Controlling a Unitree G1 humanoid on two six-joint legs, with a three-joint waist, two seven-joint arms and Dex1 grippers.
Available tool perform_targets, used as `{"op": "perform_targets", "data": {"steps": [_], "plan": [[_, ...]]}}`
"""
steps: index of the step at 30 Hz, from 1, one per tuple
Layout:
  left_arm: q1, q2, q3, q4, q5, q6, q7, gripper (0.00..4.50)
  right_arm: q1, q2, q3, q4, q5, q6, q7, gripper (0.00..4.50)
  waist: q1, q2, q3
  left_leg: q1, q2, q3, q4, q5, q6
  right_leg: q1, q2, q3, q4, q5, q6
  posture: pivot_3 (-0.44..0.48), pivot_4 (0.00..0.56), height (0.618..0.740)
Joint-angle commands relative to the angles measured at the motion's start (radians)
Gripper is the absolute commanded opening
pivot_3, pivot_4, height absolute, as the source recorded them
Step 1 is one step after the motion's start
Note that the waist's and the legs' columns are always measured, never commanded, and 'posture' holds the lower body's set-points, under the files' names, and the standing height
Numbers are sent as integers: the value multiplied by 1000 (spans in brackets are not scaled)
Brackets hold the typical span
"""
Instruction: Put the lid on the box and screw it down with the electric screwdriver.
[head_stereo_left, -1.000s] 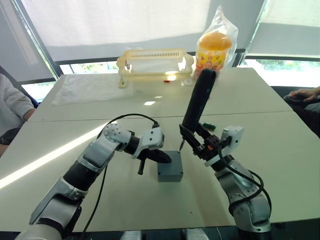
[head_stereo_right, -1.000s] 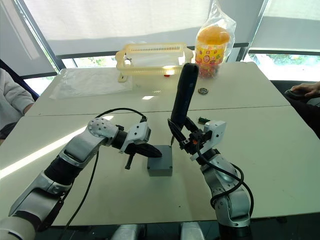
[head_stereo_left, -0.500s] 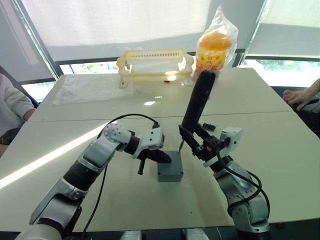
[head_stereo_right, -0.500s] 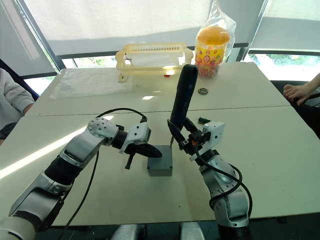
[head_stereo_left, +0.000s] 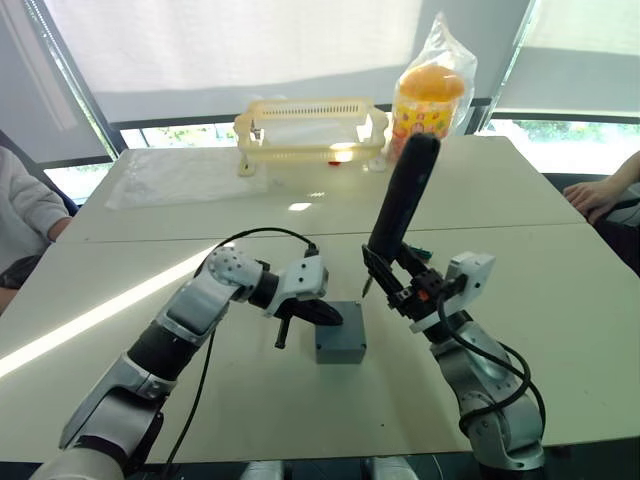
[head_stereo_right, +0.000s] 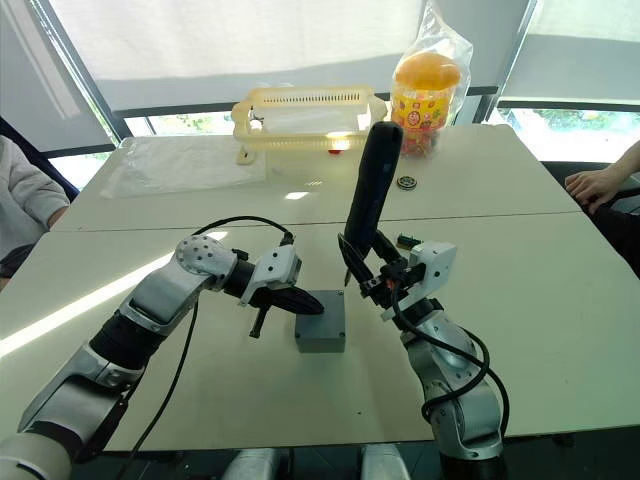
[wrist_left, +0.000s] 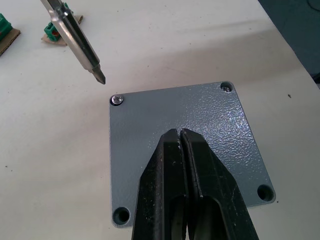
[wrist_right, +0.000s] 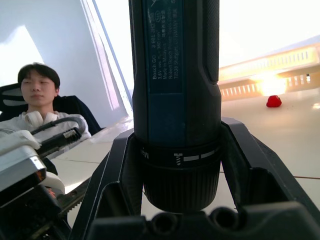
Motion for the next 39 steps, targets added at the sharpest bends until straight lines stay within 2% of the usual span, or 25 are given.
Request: {"op": "perform_targets", "data": {"steps": [1,20,39], "plan": [[-3,8,-20,19,29,0,-3,0,0,1,15,-64,14,-21,-1,1769,0,0,0,0,0,0,0,0,0,0,0,0,0,0,0,0,150,740],[3,12,-18,11,28,7,0,0,0,-6,29,18,-20,-80,13,1769,0,0,0,0,0,0,0,0,0,1,0,0,0,0,0,0,150,740],[1,16,-21,20,32,0,-5,0,-22,-3,25,6,4,-70,-4,1769,0,0,0,0,0,0,0,0,0,1,0,0,0,0,0,0,150,740]]}}
